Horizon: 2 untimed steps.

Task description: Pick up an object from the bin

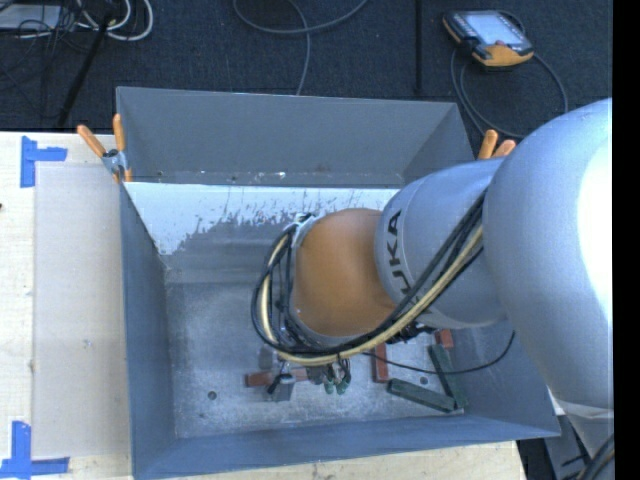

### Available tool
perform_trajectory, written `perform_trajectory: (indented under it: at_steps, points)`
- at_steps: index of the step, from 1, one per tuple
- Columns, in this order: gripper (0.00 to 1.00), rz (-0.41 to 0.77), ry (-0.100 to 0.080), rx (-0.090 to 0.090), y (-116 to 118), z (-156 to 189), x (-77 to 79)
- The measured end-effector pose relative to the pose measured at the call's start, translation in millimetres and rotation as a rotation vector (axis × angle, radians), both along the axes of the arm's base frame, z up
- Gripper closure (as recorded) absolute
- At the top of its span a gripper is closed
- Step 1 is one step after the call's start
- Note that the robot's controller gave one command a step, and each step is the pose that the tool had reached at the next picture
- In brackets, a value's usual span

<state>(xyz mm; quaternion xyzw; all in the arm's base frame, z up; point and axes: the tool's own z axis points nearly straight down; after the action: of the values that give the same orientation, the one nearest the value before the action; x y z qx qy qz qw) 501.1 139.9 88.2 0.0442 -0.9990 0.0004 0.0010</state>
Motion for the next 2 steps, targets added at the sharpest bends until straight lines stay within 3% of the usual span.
perform_trajectory:
  at_steps: [1, 2]
  points:
    - [1.0, 0.008, 0.001, 0.001, 8.4, 5.5, -0.8]
    - [1.0, 0.094, -0.006, 0.001, 2.6, 45.2, 9.1]
